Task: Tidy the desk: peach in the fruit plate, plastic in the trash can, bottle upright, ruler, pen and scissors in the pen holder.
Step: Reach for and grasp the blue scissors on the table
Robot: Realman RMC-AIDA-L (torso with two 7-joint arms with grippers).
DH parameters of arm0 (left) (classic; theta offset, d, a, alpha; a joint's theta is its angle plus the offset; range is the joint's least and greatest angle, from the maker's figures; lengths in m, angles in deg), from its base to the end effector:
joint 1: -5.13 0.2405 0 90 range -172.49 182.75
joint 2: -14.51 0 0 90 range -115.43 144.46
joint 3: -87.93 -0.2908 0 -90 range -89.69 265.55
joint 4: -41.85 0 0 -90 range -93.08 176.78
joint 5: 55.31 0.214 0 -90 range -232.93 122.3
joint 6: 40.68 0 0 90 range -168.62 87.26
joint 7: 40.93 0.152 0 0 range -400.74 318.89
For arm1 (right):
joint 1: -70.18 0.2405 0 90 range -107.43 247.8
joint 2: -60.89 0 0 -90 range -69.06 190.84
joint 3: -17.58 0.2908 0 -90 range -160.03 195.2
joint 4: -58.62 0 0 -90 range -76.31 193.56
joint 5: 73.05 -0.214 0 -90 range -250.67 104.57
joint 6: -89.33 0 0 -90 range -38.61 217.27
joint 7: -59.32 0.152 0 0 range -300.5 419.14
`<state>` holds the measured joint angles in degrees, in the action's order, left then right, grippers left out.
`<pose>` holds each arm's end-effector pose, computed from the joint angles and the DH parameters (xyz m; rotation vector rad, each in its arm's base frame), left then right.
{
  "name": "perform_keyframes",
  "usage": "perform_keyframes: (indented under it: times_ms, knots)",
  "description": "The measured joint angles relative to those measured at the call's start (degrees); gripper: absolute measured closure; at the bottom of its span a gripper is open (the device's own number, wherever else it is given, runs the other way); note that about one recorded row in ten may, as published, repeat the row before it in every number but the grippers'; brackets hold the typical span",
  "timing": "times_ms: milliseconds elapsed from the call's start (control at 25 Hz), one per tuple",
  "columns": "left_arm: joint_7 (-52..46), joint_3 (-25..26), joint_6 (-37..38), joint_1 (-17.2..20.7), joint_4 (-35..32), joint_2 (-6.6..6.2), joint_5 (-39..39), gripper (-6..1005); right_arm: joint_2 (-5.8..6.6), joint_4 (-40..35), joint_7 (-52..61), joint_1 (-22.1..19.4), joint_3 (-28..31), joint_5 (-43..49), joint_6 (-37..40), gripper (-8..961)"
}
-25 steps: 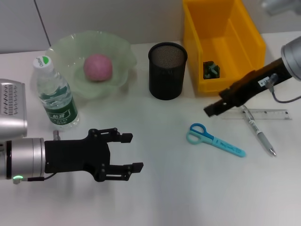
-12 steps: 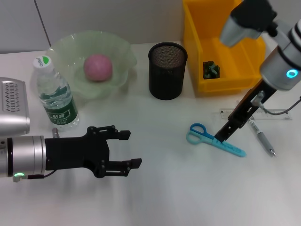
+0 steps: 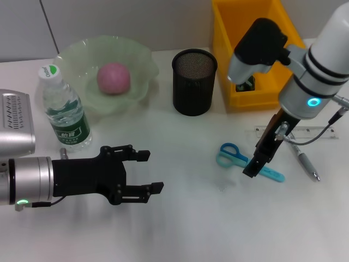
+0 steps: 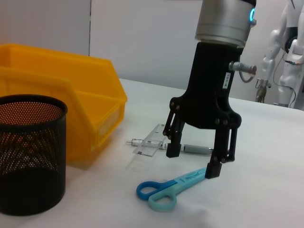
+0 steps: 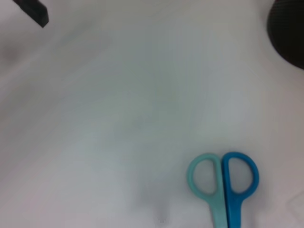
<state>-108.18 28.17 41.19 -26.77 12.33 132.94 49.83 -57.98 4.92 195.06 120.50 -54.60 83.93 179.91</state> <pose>-0.2745 0.3403 -0.0788 -2.9204 -0.3520 -0.5857 0.2081 0.4111 -0.0409 -2.6983 0.8277 -0.8065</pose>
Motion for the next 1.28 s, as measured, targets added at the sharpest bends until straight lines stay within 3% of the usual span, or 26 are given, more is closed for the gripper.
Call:
perform_keyframes:
  times_ms: [680, 1080, 1280]
  knots:
    - [-0.2, 0.0, -0.6, 0.1, 0.0, 0.14, -0.3, 202, -0.11, 4.6, 0.0, 1.5, -2.9, 0.1, -5.2, 281]
    - [-0.2, 0.0, -0.6, 0.3, 0.0, 0.14, -0.7, 202, -0.2, 6.0, 0.0, 1.7, -3.0, -0.3, -6.2, 444]
    - [-0.2, 0.0, -0.6, 0.3, 0.0, 0.14, -0.7, 202, -0.25, 6.1, 0.0, 1.7, -3.3, -0.3, -6.4, 440]
